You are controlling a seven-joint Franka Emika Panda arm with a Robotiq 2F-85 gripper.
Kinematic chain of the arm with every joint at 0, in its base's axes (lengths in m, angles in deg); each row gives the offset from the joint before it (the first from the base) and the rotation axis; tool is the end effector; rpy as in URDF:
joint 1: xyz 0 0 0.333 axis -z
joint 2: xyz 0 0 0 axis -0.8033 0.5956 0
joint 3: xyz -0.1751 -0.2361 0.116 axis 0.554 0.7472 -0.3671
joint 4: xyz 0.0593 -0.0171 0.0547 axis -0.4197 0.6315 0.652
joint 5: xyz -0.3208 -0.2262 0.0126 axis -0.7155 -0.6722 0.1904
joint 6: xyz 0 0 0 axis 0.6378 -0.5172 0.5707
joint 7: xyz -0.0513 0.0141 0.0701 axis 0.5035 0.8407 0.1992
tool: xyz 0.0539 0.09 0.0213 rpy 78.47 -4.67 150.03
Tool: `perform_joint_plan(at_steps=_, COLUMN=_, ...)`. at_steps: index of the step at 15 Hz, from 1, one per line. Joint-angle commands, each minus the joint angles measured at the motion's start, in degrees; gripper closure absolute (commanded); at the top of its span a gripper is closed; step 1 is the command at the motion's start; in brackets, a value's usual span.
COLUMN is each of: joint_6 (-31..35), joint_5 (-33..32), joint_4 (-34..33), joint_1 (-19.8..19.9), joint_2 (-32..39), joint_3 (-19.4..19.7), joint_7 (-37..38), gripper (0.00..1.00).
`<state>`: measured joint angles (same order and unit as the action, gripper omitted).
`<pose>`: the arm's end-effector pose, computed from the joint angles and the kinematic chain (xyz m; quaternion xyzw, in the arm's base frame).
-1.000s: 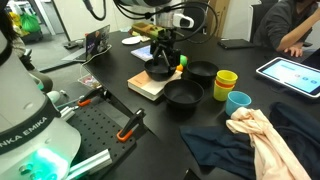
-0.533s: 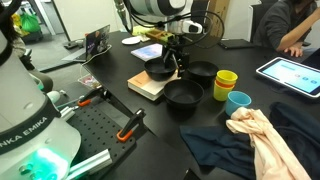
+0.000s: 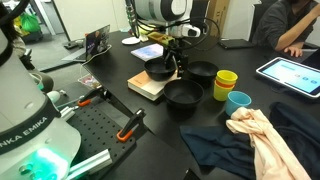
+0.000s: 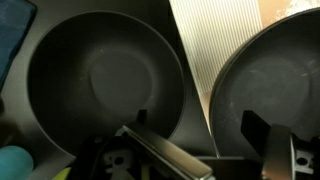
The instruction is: Remove the black bowl from the top of the orange book and put it on the bowl at the back then open the book.
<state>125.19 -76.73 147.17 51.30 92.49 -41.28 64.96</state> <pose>0.5112 -0.0114 0.1549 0.9889 -0.1441 -0.0344 0.0143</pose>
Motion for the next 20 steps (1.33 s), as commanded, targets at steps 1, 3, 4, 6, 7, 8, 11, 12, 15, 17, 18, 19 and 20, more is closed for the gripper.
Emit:
perform_joint_plan(at_steps=1, joint_6=0.3, joint_5=1.5, joint_4=-2.3, joint_1=-0.8, joint_2=2.4, joint_3=-0.9, joint_7=-0.1, gripper=0.34)
perform_joint_plan(at_steps=3, joint_6=0.2, joint_5=2.0, joint_4=-2.7, joint_1=-0.9, joint_2=3.0, joint_3=-1.3, joint_7=-0.2, gripper=0.49)
perform_joint_plan(at_steps=4, joint_6=0.1, joint_5=2.4, joint_4=-2.8, joint_1=-0.9, joint_2=3.1, joint_3=-1.6, joint_7=-0.3, gripper=0.58)
perform_joint_plan(at_steps=6, joint_6=0.0, joint_5=2.6, joint_4=-3.1, joint_1=-1.0, joint_2=3.4, joint_3=-1.8, joint_7=-0.4, gripper=0.73)
perform_joint_plan(at_steps=7, joint_6=-0.1, joint_5=2.7, joint_4=-3.3, joint_1=-1.0, joint_2=3.5, joint_3=-1.9, joint_7=-0.4, gripper=0.80)
perform_joint_plan(at_steps=8, joint_6=-0.1, joint_5=2.8, joint_4=-3.3, joint_1=-1.0, joint_2=3.6, joint_3=-1.9, joint_7=-0.4, gripper=0.87)
perform_joint_plan(at_steps=11, joint_6=-1.6, joint_5=4.0, joint_4=-3.8, joint_1=-0.2, joint_2=3.6, joint_3=-2.9, joint_7=-1.4, gripper=1.00)
perform_joint_plan(at_steps=12, joint_6=-2.2, joint_5=4.6, joint_4=-4.1, joint_1=0.0, joint_2=3.5, joint_3=-3.1, joint_7=-1.8, gripper=1.00)
perform_joint_plan(at_steps=15, joint_6=-5.5, joint_5=6.4, joint_4=-6.0, joint_1=1.2, joint_2=3.1, joint_3=-3.6, joint_7=-3.8, gripper=0.98)
perform_joint_plan(at_steps=17, joint_6=-8.0, joint_5=7.8, joint_4=-7.7, joint_1=2.2, joint_2=3.3, joint_3=-3.8, joint_7=-5.3, gripper=0.98)
perform_joint_plan(at_steps=18, joint_6=-9.3, joint_5=8.6, joint_4=-8.7, joint_1=3.0, joint_2=3.5, joint_3=-4.2, joint_7=-6.7, gripper=1.00)
perform_joint_plan(at_steps=19, joint_6=-10.7, joint_5=9.4, joint_4=-9.8, joint_1=3.8, joint_2=3.7, joint_3=-4.3, joint_7=-7.7, gripper=0.99)
perform_joint_plan(at_steps=20, joint_6=-11.8, joint_5=10.3, joint_4=-10.7, joint_1=4.5, joint_2=3.8, joint_3=-4.5, joint_7=-8.7, gripper=0.99)
